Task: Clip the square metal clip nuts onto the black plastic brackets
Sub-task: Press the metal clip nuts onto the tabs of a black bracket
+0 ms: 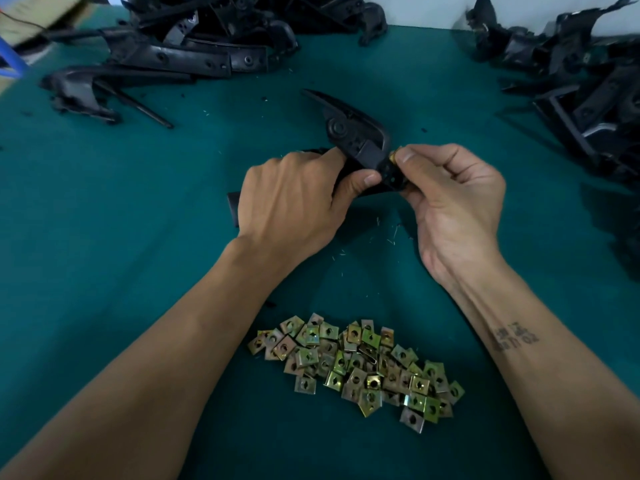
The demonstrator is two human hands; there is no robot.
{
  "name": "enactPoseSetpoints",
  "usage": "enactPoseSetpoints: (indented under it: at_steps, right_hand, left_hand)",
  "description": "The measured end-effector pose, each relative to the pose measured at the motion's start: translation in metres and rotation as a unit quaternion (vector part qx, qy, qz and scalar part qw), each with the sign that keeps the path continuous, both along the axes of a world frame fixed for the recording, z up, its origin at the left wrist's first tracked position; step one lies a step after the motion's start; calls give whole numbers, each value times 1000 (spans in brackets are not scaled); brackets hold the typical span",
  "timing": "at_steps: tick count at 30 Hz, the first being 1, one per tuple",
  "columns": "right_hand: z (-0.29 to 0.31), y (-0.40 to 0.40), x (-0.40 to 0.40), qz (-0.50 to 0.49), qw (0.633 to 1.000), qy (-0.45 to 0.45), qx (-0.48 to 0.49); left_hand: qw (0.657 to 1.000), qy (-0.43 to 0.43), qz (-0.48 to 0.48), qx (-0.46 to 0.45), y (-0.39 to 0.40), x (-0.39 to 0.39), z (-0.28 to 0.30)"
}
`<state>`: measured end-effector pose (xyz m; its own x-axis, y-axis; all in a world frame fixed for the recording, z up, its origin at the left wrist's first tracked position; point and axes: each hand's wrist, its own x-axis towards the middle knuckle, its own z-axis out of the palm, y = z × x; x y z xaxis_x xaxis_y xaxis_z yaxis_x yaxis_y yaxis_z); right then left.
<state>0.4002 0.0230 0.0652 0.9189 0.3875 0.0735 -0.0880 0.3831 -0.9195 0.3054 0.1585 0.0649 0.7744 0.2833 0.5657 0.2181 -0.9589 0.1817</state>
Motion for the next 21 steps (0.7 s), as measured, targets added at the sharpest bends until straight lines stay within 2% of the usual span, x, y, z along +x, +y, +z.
enactPoseSetpoints:
  at_steps: [12, 17, 21]
  right_hand:
    - [7, -4, -2, 59, 996, -19, -60]
    - [7, -4, -6, 51, 997, -34, -47]
    - [10, -6, -6, 82, 996, -22, -31]
  left_hand:
    - [1000, 2, -6, -4, 1, -1, 0]
    - [1000, -2, -10, -11, 1, -1, 0]
    - [1000, -2, -12, -11, 1, -2, 1]
